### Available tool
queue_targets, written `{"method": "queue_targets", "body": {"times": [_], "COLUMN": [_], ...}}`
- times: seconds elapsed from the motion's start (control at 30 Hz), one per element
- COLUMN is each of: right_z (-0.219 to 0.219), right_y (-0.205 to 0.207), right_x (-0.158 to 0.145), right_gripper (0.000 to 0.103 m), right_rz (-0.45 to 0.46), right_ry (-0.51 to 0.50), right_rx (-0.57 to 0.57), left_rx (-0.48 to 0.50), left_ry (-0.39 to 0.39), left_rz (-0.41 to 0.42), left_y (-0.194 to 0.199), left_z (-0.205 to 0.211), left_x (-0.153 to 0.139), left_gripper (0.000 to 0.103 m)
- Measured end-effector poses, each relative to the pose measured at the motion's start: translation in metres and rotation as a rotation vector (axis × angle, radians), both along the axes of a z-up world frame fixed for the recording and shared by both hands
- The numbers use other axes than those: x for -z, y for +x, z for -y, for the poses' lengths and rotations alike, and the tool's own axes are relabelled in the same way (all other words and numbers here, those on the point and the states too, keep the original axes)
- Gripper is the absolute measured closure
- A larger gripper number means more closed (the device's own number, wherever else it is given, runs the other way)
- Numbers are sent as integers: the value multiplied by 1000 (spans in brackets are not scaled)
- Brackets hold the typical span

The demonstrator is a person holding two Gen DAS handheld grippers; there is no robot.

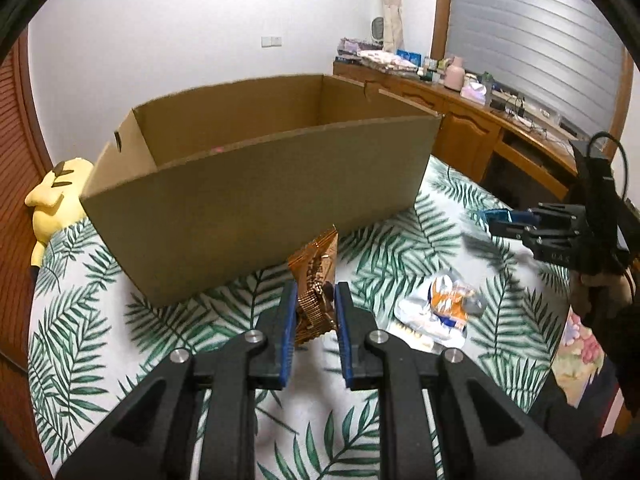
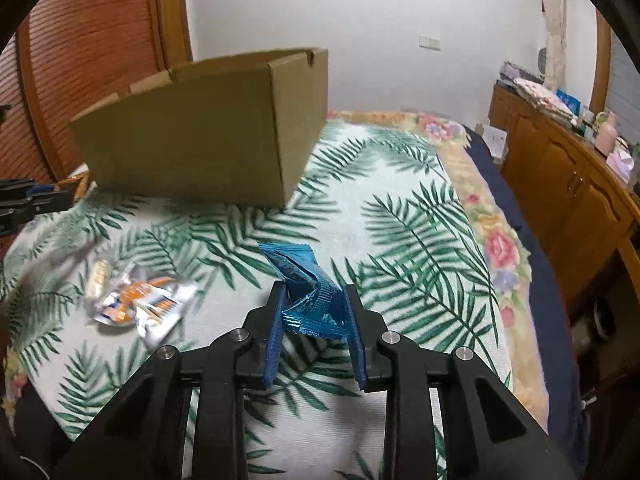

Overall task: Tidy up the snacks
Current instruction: 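Carry both snacks into the cardboard box and open both tools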

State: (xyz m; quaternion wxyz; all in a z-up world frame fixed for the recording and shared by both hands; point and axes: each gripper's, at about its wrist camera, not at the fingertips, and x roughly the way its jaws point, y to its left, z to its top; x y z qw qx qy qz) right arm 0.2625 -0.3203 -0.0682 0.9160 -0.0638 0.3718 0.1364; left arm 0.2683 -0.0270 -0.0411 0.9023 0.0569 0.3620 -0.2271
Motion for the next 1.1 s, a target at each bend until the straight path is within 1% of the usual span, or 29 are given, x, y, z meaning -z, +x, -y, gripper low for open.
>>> {"method": "queue_targets", "body": {"times": [0.33, 0.53, 0.63, 0.87, 1.1], "right_z": [-36, -60, -69, -94, -121], "right_y": [-2, 3, 6, 21, 48], "right_x": [-53, -76, -84, -105, -117], "right_gripper": [76, 76, 76, 76, 76], "right_rz": [115, 167, 182, 225, 239], "right_ry": [35, 30, 35, 38, 34], "right_rx": [-90, -147, -166, -212, -245], "left_rx": [-57, -71, -78, -92, -85], "left_ry": [-76, -112, -110, -101, -92], "left_rz": [95, 163, 182, 197, 237], "left_y": [13, 18, 22, 41, 65], "left_z": [-9, -19, -22, -23, -18], "left_x": [-36, -59, -66, -73, -83], "left_gripper": [87, 87, 87, 87, 87]}}
